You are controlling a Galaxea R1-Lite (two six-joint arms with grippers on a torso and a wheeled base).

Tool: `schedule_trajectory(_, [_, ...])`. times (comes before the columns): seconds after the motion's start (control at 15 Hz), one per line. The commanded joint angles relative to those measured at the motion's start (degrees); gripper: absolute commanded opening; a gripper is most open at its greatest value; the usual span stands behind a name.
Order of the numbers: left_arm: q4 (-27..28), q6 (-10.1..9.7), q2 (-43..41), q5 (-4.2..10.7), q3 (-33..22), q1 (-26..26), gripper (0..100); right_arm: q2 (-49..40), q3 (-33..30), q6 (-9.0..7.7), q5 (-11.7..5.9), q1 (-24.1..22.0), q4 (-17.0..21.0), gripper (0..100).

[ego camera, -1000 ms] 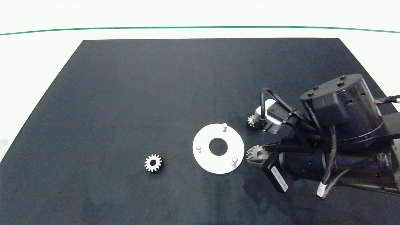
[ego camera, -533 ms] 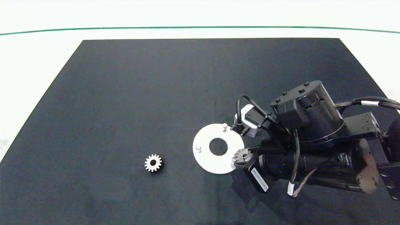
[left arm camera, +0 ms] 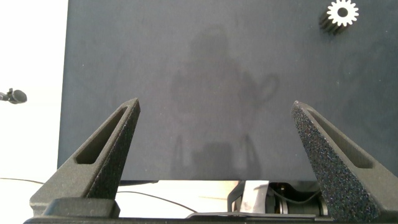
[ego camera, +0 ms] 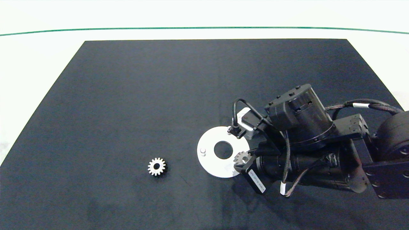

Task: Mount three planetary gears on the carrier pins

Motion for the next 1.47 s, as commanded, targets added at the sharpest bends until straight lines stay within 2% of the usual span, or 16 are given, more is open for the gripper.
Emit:
schedule_trajectory(0.07, [0.2, 0.02, 0.0, 0.0, -0.5, 0.1, 100, 0.7, -0.8, -0.07, -0.06, 0.0, 0.0, 13])
schedule_trajectory(0.93, [0.4, 0.02, 0.0, -0.09, -1.2, 0.1, 100, 1.3, -0.8, -0.07, -0.06, 0.4, 0.2, 13])
schedule_trajectory(1.0, [0.4, 0.02, 0.0, 0.0, -1.2, 0.1, 100, 1.2, -0.7, -0.07, -0.06, 0.4, 0.2, 100])
schedule_trajectory(1.47, [0.4, 0.02, 0.0, -0.09, -1.5, 0.3, 100, 1.2, -0.8, -0.07, -0.06, 0.4, 0.2, 100])
